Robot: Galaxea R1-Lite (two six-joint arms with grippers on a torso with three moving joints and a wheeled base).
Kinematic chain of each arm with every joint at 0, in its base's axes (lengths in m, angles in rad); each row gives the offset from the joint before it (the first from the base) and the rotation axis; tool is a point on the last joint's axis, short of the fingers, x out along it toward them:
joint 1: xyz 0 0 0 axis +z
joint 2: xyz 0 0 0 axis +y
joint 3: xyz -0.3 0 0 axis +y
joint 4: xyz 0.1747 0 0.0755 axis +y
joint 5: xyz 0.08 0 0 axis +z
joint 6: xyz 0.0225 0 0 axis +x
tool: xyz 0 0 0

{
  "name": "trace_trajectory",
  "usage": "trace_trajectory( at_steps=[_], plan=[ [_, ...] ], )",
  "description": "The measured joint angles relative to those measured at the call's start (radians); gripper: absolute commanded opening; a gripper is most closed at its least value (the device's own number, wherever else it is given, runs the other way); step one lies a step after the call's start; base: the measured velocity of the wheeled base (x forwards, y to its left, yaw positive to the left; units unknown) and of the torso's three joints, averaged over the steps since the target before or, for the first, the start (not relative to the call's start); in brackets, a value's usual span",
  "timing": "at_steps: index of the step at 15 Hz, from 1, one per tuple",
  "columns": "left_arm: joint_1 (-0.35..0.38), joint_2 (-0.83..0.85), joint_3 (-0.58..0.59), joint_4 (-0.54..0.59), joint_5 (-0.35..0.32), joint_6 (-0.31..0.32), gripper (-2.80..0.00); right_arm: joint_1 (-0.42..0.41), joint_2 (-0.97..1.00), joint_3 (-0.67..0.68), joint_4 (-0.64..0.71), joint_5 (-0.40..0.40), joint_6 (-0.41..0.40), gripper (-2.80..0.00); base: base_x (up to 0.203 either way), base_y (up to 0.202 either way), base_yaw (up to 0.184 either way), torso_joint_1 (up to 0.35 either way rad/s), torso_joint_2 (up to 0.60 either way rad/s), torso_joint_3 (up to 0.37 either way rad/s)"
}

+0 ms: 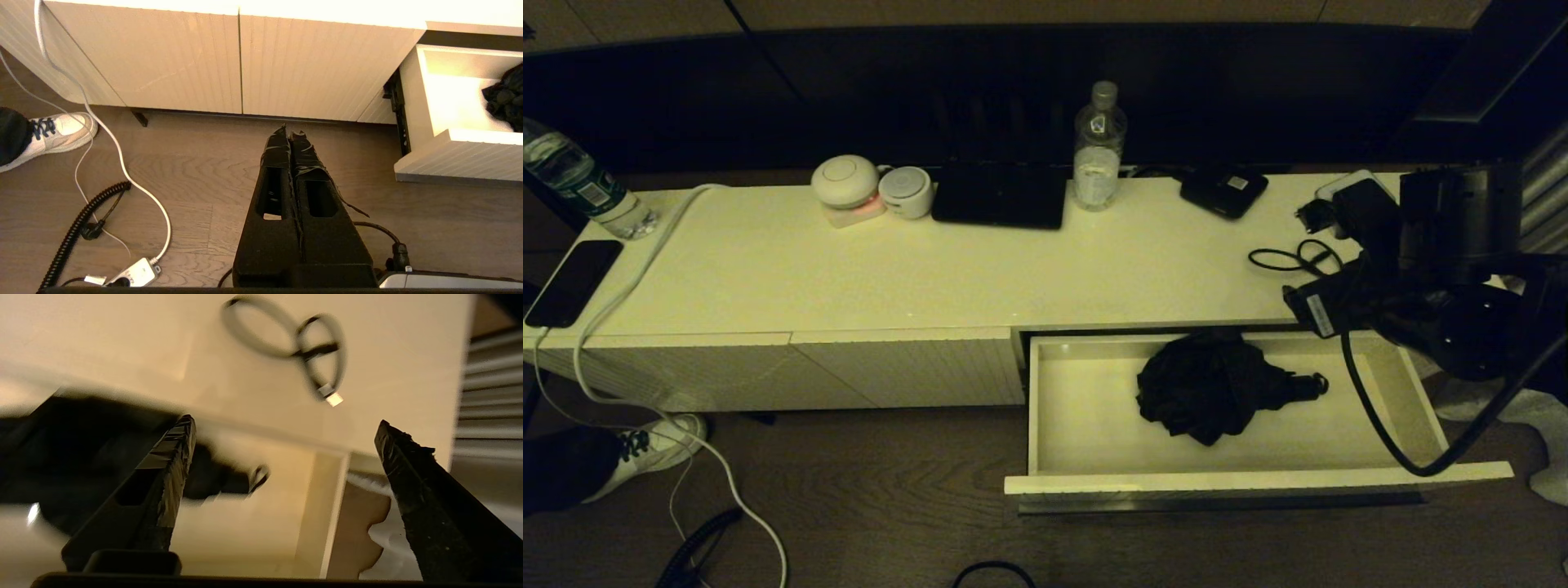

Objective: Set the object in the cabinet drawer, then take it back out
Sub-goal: Take the data cable out of the drawer and put it on the table, then take the umbrella out of the drawer and put it on the table

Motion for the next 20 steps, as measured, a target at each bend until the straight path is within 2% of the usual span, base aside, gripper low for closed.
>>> trace_trajectory(
  at_steps=[2, 4, 6, 7, 10, 12, 16, 20],
  plan=[
    [0.000, 0.000, 0.000, 0.000, 0.000, 0.000, -2.80, 0.029, -0.013, 0.002, 0.100, 0.009, 0.029, 0.00, 0.000, 0.000, 0.000, 0.000, 0.00, 0.000],
    [-0.001, 0.000, 0.000, 0.000, 0.000, 0.000, -2.80, 0.056, -0.016, -0.012, 0.237, 0.052, 0.081, 0.00, 0.000, 0.000, 0.000, 0.000, 0.00, 0.000],
    [-0.001, 0.000, 0.000, 0.000, 0.000, 0.000, -2.80, 0.064, -0.017, -0.029, 0.391, 0.152, 0.090, 0.00, 0.000, 0.000, 0.000, 0.000, 0.00, 0.000],
    [0.000, 0.000, 0.000, 0.000, 0.000, 0.000, -2.80, 0.061, -0.015, -0.034, 0.448, 0.207, 0.067, 0.00, 0.000, 0.000, 0.000, 0.000, 0.00, 0.000],
    [0.000, 0.000, 0.000, 0.000, 0.000, -0.001, -2.80, 0.016, -0.003, -0.040, 0.501, 0.310, -0.113, 0.00, 0.000, 0.000, 0.000, 0.000, 0.00, 0.000],
    [0.000, 0.000, 0.000, 0.000, 0.000, 0.000, -2.80, -0.008, 0.021, -0.043, 0.493, 0.340, -0.233, 0.00, 0.000, 0.000, 0.000, 0.000, 0.00, 0.000],
    [0.000, 0.000, 0.000, 0.000, 0.000, 0.000, -2.80, -0.028, 0.090, -0.068, 0.424, 0.382, -0.383, 0.00, 0.000, 0.000, 0.000, 0.000, 0.00, 0.000],
    [-0.001, 0.000, 0.000, 0.000, 0.000, 0.000, -2.80, -0.046, 0.180, -0.081, 0.319, 0.387, -0.513, 0.00, 0.000, 0.000, 0.000, 0.000, 0.00, 0.000]
  ],
)
